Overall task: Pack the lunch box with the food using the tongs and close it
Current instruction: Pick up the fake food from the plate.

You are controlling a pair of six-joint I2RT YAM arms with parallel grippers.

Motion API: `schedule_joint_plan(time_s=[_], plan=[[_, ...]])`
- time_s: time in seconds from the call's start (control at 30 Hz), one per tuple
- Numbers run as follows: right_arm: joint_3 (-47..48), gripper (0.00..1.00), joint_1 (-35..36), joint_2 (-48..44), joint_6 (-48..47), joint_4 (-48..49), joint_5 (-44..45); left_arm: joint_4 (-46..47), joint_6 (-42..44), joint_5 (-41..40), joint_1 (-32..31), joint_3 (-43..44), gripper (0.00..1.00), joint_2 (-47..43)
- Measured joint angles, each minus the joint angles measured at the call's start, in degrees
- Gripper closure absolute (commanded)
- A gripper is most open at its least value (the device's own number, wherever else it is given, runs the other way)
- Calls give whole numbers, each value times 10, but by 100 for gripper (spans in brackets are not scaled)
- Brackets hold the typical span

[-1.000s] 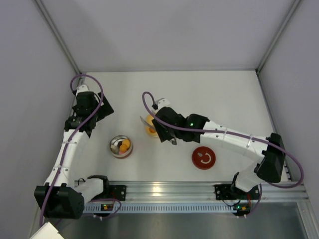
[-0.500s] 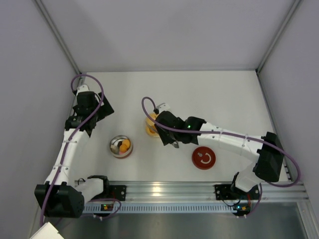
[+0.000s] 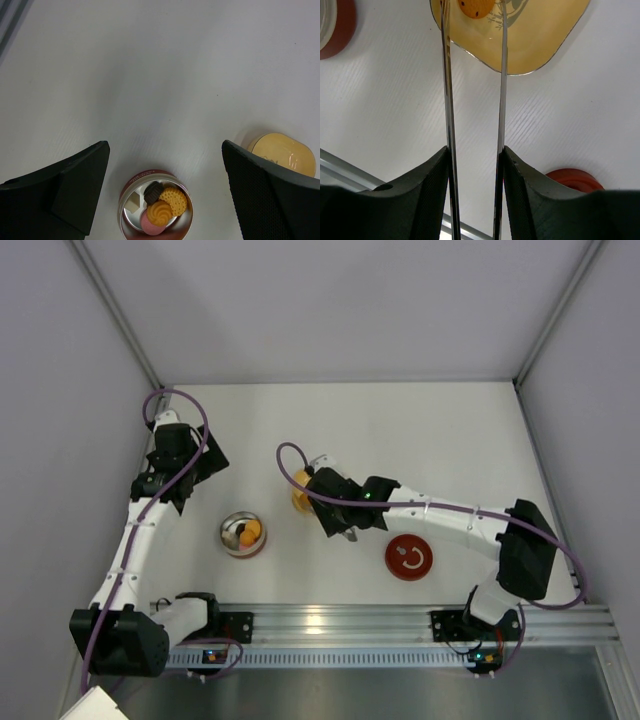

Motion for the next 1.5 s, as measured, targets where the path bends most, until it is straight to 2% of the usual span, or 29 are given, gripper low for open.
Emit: schedule_joint_plan(time_s=[0.67,1.2,1.5], plan=[[0,57,-8,39,-6,4,-21,0,0,0,0,0,1,0],[-5,68,-43,39,-7,12,-49,0,0,0,0,0,1,0],[-6,69,-57,19,-8,12,-48,0,0,0,0,0,1,0]])
